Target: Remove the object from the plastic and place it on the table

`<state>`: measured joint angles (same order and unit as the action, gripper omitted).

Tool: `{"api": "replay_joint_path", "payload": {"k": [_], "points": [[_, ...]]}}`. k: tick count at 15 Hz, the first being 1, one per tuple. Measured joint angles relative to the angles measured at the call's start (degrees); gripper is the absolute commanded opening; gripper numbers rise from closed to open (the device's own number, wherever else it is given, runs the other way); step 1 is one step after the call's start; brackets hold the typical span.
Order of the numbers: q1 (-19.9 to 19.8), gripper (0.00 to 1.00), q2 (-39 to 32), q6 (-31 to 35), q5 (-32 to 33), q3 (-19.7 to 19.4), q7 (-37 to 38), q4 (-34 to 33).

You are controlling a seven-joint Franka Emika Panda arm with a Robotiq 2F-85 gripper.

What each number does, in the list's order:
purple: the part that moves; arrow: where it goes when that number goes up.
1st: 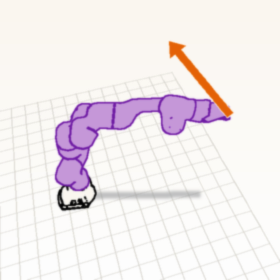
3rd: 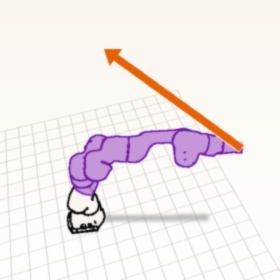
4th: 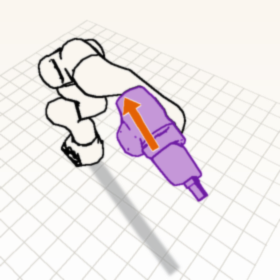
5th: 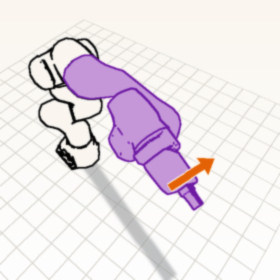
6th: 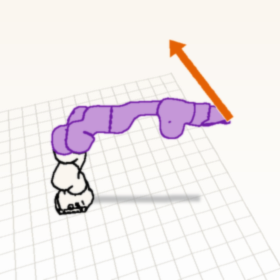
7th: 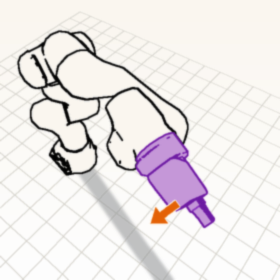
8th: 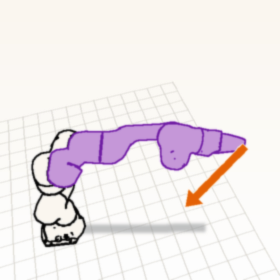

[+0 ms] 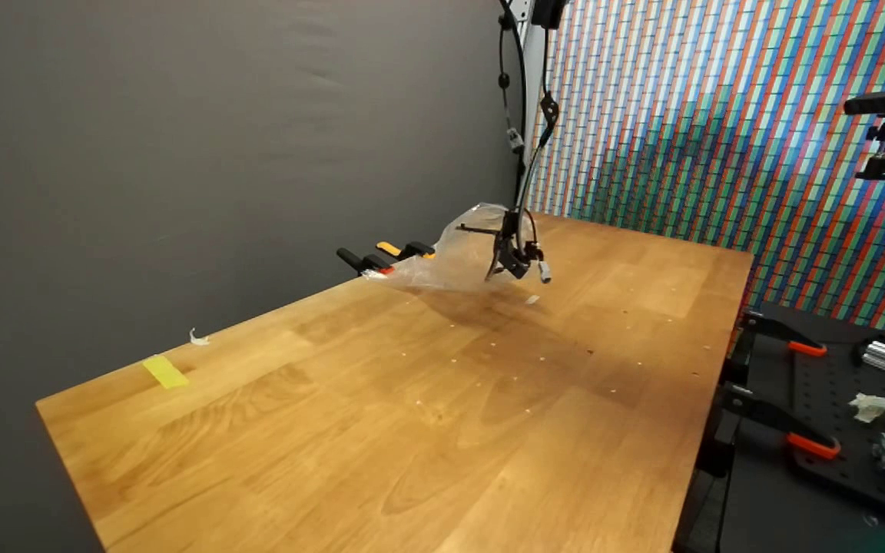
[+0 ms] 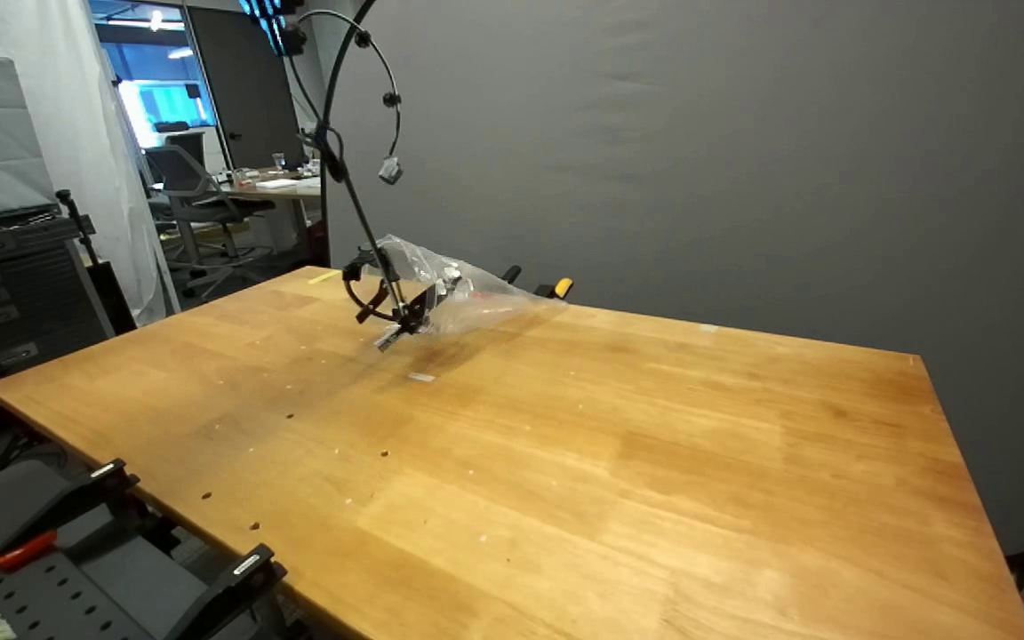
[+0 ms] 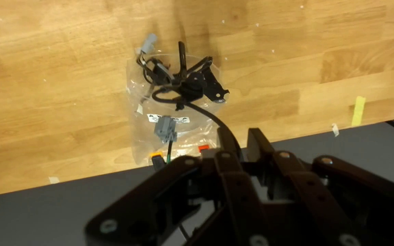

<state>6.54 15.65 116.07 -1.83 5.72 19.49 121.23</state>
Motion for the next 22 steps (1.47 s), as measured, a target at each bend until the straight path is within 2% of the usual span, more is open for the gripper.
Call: {"api": "replay_joint_path", "payload": {"k": [5,11,17,22], "points": [[0.37,0.05,1.89,-0.09,-1.08,4.54,2.71,-4.45],[1.75,0.05,1.01,-0.23,-2.11,9.53,5.91,-9.84],[3.37,0.05,-4.05,0.79,-2.11,12.71,7.77,-11.25],[7.41,0.05,-9.07,3.65,-2.10,16.17,11.61,-14.16]]}}
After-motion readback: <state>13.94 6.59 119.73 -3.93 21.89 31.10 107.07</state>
